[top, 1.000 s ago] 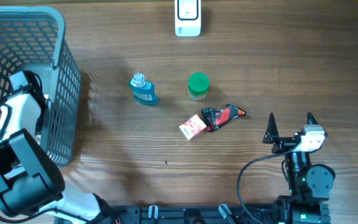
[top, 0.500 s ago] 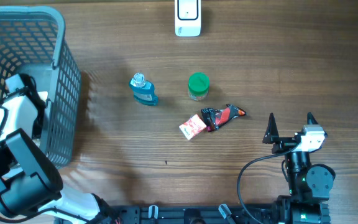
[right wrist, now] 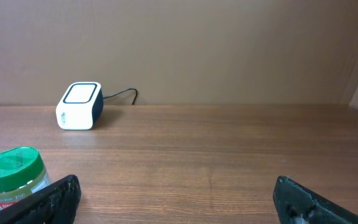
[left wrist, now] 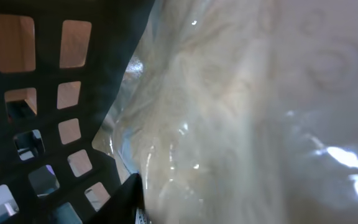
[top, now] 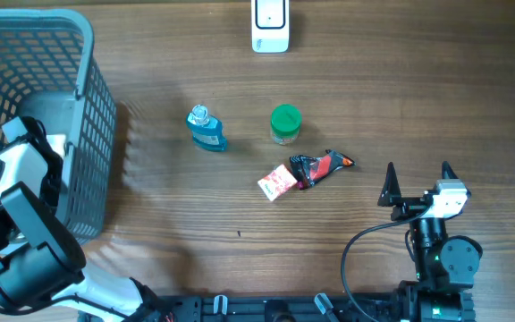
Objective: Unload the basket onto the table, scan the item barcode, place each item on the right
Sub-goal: 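Grasp the clear plastic bag inside the basket with the left gripper, then lift the plastic bag out and carry it toward the scanner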
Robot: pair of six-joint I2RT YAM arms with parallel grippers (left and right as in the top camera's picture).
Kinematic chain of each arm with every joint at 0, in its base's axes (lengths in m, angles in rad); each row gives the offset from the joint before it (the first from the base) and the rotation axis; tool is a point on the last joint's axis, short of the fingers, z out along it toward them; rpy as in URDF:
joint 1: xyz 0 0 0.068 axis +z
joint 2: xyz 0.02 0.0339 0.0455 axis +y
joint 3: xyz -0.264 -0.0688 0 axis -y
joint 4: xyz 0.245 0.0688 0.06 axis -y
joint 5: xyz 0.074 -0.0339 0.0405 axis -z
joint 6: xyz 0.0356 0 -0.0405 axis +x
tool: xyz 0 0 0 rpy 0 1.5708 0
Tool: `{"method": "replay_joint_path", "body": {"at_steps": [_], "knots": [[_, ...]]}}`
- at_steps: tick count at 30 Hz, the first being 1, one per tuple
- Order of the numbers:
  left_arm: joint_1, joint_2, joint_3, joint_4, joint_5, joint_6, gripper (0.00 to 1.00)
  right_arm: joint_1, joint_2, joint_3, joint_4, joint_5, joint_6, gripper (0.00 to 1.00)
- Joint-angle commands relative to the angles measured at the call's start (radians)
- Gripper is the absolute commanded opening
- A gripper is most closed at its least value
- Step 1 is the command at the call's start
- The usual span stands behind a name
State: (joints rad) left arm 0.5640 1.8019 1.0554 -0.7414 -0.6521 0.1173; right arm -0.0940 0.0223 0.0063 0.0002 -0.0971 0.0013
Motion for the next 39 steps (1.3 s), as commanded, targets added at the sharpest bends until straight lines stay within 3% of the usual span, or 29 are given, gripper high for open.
{"method": "replay_joint_path", "body": {"at_steps": [1, 9, 18, 22, 31, 39], "knots": [[0.005, 0.018, -0.016, -0.009, 0.09, -0.07, 0.2, 0.002, 0.0, -0.001, 0.005, -0.013, -0.009, 1.0], [-0.032, -0.015, -0.008, -0.026, 0.197, -0.13, 0.06, 0.002, 0.0, -0.001, 0.005, -0.013, -0.009, 1.0], [-0.047, -0.21, 0.094, -0.089, 0.299, -0.157, 0.06, 0.002, 0.0, -0.001, 0.005, -0.013, -0.009, 1.0], [-0.047, -0.34, 0.122, -0.106, 0.312, -0.16, 0.06, 0.002, 0.0, -0.001, 0.005, -0.013, -0.009, 1.0], [-0.047, -0.733, 0.125, -0.132, 0.538, -0.206, 0.08, 0.002, 0.0, -0.001, 0.005, -0.013, -0.009, 1.0], [-0.047, -1.021, 0.125, -0.131, 0.626, -0.238, 0.09, 0.002, 0.0, -0.001, 0.005, -0.013, -0.009, 1.0]]}}
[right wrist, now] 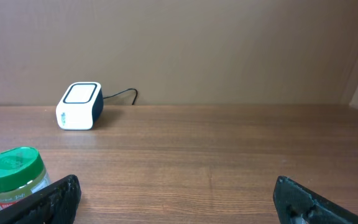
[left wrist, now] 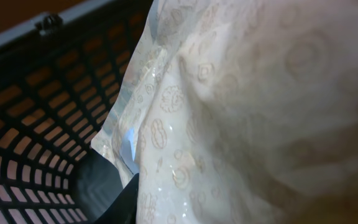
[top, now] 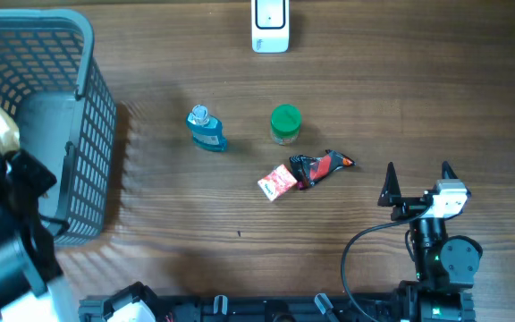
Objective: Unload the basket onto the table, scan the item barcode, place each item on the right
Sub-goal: 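Lift the plastic bag out and carry it toward the scanner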
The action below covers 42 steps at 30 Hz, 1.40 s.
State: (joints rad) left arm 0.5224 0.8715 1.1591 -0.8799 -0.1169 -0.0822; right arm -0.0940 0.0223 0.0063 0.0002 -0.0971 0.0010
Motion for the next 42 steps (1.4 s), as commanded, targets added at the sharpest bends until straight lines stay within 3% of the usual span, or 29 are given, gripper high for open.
{"method": "replay_joint_path", "body": {"at_steps": [1, 10, 21, 29, 35, 39, 42], "knots": [[-0.006, -0.117, 0.023, 0.012, 0.116, -0.039, 0.09, 0.002, 0.0, -0.001, 0.005, -0.013, -0.008, 1.0], [-0.006, -0.205, 0.025, 0.024, 0.443, -0.039, 0.05, 0.002, 0.0, -0.001, 0.005, -0.013, -0.009, 1.0], [-0.154, -0.172, 0.031, 0.081, 0.383, -0.042, 0.04, 0.002, 0.0, -0.001, 0.005, -0.013, -0.008, 1.0], [-0.388, 0.123, 0.177, 0.182, 0.211, -0.042, 0.04, 0.002, 0.0, -0.001, 0.005, -0.013, -0.009, 1.0], [-0.668, 0.39, 0.467, 0.082, -0.23, 0.019, 0.04, 0.002, 0.0, -0.001, 0.005, -0.013, -0.008, 1.0], [-0.858, 0.479, 0.539, 0.053, -0.492, 0.082, 0.04, 0.002, 0.0, -0.001, 0.005, -0.013, -0.009, 1.0], [-0.953, 0.505, 0.539, 0.039, -0.495, 0.074, 0.04, 0.002, 0.0, -0.001, 0.005, -0.013, -0.008, 1.0]]}}
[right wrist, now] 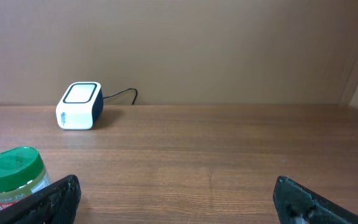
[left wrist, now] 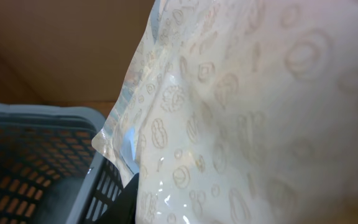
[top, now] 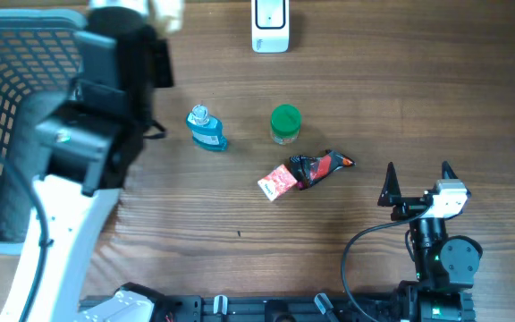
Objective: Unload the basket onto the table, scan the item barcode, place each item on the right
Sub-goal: 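Lift the plastic bag out and carry it toward the scanner, then lower the plastic bag onto the table near the tool package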
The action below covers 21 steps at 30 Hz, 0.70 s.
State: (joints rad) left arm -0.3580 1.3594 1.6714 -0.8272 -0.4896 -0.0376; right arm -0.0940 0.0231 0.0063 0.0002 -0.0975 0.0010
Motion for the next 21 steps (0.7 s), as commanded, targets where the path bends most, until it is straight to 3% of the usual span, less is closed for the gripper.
{"method": "replay_joint_path", "body": {"at_steps": [1, 8, 15, 21], "knots": [[-0.095, 0.022, 0.027, -0.023, -0.08, 0.029, 0.04, 0.002, 0.0, -0.001, 0.005, -0.012, -0.008, 1.0], [-0.288, 0.077, 0.027, -0.21, -0.05, -0.058, 0.04, 0.002, 0.0, -0.001, 0.005, -0.013, -0.009, 1.0], [-0.334, 0.096, 0.024, -0.285, 0.599, -0.076, 0.04, 0.002, 0.0, -0.001, 0.005, -0.013, -0.008, 1.0], [-0.334, 0.096, 0.021, -0.301, 0.947, -0.075, 0.04, 0.002, 0.0, -0.001, 0.005, -0.013, -0.008, 1.0]]}}
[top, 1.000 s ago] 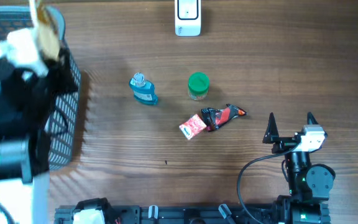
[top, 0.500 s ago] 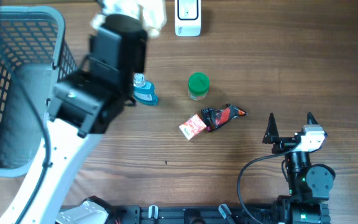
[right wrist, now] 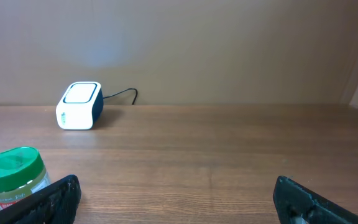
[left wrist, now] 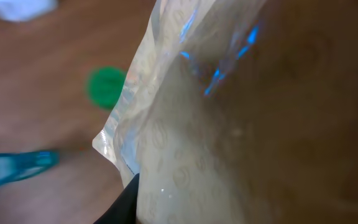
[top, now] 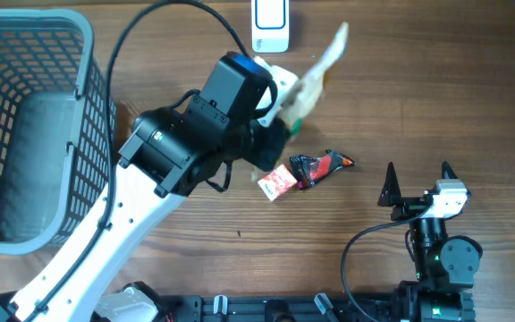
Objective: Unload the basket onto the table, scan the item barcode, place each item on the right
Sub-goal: 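Lower the plastic bag onto the table near the tool package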
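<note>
My left gripper [top: 286, 100] is shut on a cream plastic packet [top: 318, 67] with a faint printed pattern. It holds the packet above the table's middle, just below and right of the white barcode scanner [top: 270, 24]. The packet [left wrist: 241, 112] fills the left wrist view, and no barcode shows on it. A dark finger [left wrist: 124, 204] shows at the packet's lower edge. The scanner [right wrist: 79, 106] stands at the far left in the right wrist view. My right gripper [top: 417, 176] rests open at the front right, holding nothing.
A grey mesh basket [top: 83, 63] stands at the left. A green-lidded jar [right wrist: 14, 175] and a blue bottle [left wrist: 17, 168] sit under the left arm. A small red packet [top: 278, 182] and a dark red wrapper [top: 325, 165] lie mid-table.
My left arm has moved right from the basket's right rim to the table's middle. The packet is now just below the scanner. The right arm has not moved.
My left gripper was down inside the basket, shut on the packet. Then it held the packet above the basket's left side. Then it was over the basket's right rim, and now it is over the middle of the table near the scanner.
</note>
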Robot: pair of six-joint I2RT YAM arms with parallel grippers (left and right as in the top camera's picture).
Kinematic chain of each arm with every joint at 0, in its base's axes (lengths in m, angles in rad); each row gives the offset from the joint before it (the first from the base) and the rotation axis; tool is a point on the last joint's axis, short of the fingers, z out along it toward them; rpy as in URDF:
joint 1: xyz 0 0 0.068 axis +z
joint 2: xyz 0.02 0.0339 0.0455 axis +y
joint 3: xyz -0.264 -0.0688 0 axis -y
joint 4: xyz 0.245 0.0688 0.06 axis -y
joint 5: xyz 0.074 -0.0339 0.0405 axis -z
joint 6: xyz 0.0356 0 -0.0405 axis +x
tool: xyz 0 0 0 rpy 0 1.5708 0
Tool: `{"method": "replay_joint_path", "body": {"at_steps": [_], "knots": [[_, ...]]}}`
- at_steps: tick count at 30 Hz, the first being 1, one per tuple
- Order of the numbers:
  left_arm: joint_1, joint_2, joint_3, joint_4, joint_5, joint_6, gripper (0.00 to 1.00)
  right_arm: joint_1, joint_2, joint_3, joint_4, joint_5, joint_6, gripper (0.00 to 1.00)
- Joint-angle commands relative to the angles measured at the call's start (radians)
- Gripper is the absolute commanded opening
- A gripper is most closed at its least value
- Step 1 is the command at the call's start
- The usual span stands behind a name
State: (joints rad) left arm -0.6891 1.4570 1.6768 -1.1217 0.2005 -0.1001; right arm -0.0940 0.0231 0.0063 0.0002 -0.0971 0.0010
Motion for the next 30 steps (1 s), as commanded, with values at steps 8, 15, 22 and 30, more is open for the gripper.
{"method": "replay_joint_path", "body": {"at_steps": [8, 15, 22, 30], "knots": [[0.026, -0.002, 0.016, 0.014, 0.685, -0.01, 0.04, 0.002, 0.0, -0.001, 0.005, -0.013, -0.008, 1.0], [0.192, 0.063, 0.016, 0.034, 0.919, -0.103, 0.04, 0.002, 0.0, -0.001, 0.005, -0.013, -0.009, 1.0], [0.202, 0.252, 0.016, 0.04, 1.089, -0.081, 0.04, 0.002, 0.0, -0.001, 0.005, -0.013, -0.008, 1.0], [0.201, 0.298, -0.045, -0.084, 1.045, 0.12, 0.04, 0.002, 0.0, -0.001, 0.005, -0.013, -0.008, 1.0]]}}
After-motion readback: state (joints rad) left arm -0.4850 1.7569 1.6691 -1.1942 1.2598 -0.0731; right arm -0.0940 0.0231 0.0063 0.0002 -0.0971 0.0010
